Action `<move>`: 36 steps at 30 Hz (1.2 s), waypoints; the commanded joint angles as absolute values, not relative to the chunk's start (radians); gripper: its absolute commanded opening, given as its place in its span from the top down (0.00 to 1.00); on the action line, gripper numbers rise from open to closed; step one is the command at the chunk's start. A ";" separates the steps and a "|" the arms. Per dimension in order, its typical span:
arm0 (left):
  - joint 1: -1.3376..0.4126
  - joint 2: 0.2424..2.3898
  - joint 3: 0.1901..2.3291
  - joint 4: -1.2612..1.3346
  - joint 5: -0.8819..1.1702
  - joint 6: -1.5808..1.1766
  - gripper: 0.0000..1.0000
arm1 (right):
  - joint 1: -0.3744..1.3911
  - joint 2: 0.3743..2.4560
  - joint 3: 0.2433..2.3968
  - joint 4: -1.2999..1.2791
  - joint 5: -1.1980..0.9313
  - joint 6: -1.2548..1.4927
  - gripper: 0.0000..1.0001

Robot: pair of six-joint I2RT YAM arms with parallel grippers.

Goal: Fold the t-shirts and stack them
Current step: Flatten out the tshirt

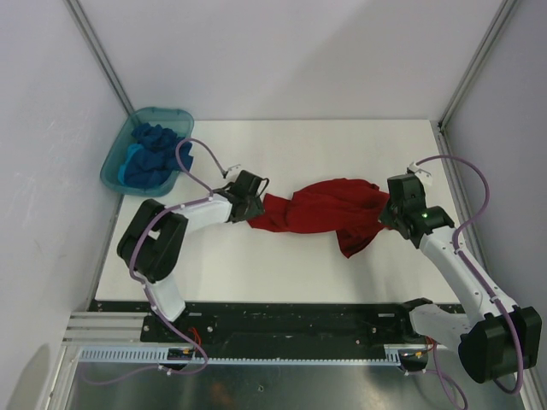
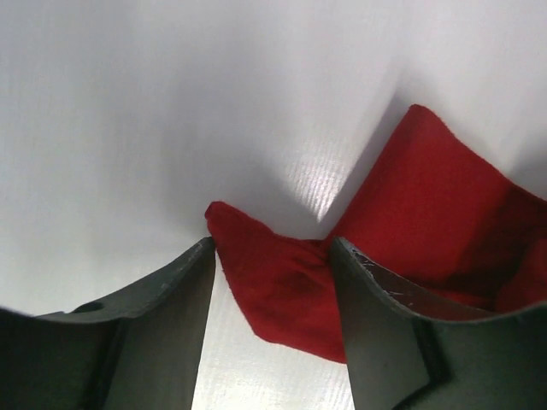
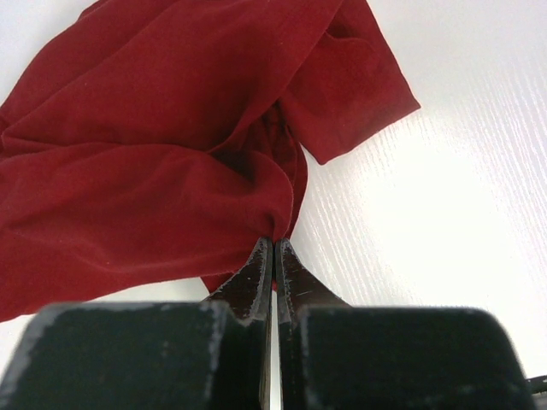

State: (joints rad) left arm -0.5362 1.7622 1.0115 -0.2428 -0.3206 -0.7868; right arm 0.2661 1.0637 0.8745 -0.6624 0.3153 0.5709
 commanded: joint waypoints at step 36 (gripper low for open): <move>-0.523 0.837 1.415 -0.226 -0.489 -0.362 1.00 | 0.008 0.895 1.649 -0.758 0.096 0.582 1.00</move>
